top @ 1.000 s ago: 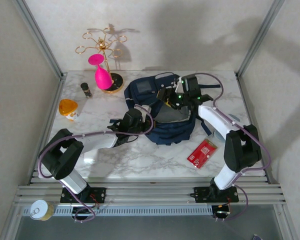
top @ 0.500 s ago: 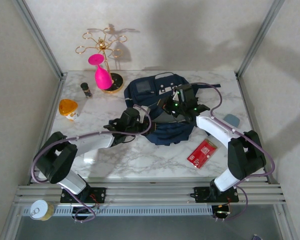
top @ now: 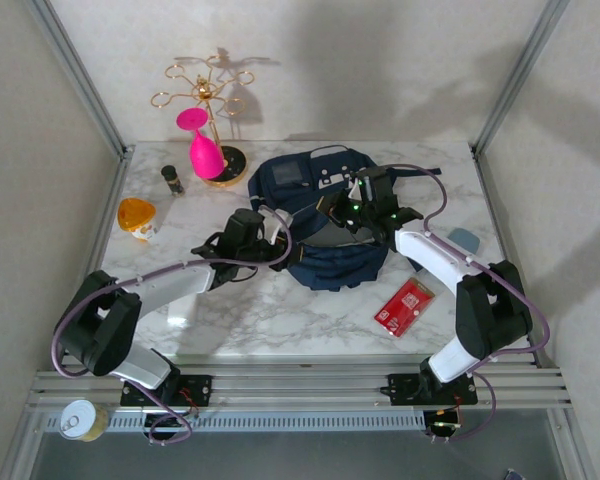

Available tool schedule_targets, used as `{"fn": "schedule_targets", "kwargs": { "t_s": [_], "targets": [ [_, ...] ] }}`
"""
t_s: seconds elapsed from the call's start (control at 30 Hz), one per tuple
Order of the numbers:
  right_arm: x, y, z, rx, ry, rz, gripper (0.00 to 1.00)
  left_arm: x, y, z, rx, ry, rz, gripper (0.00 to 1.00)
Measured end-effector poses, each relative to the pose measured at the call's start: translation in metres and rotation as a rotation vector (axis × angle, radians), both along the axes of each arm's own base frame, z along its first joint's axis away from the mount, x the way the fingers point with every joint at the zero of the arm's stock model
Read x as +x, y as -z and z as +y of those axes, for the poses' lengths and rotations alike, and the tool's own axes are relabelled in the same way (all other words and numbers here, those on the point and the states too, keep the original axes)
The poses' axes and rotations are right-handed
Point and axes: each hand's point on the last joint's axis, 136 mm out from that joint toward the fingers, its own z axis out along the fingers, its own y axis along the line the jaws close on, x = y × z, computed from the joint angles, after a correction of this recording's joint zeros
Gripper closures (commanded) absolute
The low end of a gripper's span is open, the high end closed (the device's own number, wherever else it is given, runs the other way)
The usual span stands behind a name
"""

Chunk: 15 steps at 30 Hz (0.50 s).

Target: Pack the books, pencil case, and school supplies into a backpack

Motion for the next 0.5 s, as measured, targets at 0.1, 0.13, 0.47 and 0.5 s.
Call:
{"fn": "schedule_targets", "kwargs": {
  "t_s": [0.1,0.13,0.47,0.5],
  "targets": [
    [0.0,0.0,0.0,0.0,0.0,0.001,1.0,-0.003,0.015,0.0,0.018,0.009,0.023,0.65],
    [0.0,0.0,0.0,0.0,0.0,0.001,1.0,-0.003,0.018,-0.002,0.021,0.012,0.026,0.67],
    [0.0,0.0,0.0,0.002,-0.001,0.001,1.0,0.013,0.016,-0.014,-0.02,-0.012,-0.04,0.89],
    [0.0,0.0,0.0,0.002,-0.001,0.001,1.0,0.014,0.015,-0.014,-0.02,-0.019,-0.044,0.93]
  ]
}}
